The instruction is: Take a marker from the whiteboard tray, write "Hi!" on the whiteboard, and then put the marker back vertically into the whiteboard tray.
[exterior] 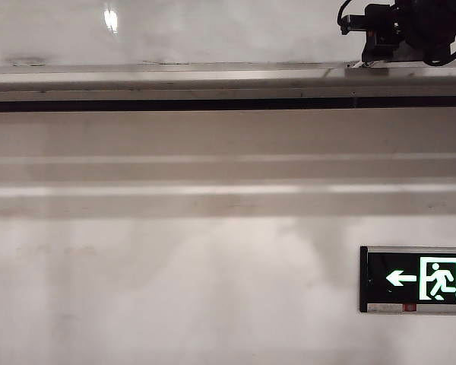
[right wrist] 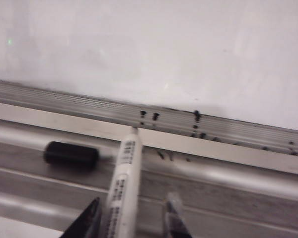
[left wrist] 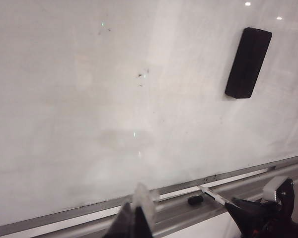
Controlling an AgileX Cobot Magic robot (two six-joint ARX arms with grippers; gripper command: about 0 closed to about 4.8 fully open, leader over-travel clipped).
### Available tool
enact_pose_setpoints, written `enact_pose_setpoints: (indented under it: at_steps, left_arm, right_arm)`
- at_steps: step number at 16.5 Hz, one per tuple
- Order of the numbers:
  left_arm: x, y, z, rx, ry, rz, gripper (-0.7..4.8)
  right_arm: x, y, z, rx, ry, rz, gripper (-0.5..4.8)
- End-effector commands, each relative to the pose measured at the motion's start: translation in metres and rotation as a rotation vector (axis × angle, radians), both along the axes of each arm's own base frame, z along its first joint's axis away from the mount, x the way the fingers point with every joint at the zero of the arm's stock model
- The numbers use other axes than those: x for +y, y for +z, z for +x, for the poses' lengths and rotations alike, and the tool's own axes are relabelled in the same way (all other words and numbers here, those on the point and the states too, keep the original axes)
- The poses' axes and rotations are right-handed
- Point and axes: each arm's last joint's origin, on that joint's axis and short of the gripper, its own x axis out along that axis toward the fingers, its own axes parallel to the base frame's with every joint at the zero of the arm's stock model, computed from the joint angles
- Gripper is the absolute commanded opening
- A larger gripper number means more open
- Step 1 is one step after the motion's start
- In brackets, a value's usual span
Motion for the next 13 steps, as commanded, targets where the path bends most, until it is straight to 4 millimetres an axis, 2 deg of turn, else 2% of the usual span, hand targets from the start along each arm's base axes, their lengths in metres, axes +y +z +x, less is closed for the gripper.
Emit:
enact_pose_setpoints:
  at_steps: [1, 5, 9, 12, 13]
  left_arm:
    - [0.0003, 0.0026, -0.0014, -0.018, -0.004, -0.008, -0.05]
    - [0.0003, 0.0026, -0.0014, -0.018, -0.004, -0.008, -0.05]
    - [0.0003, 0.0025, -0.0014, -0.017, -0.004, -0.007, -0.05]
    - [0.0003, 0.0025, -0.0014, -0.017, -0.004, -0.008, -0.05]
    - [0.0003, 0.0025, -0.0014, -0.017, -0.004, -0.007, -0.05]
  right_arm:
    - [0.0008, 0.0041, -0.0002, -0.029, 0.037, 0.014, 1.61]
    - [0.0013, -0.0004, 0.0031, -0.015, 0.034, 0.010, 1.56]
    - [0.0019, -0.0029, 0.0052, -0.009, 0.031, 0.008, 0.80]
    - [0.0018, -0.0018, 0.0052, -0.020, 0.029, 0.011, 0.71]
    - [0.0018, -0.0011, 0.0052, -0.026, 0.029, 0.013, 0.49]
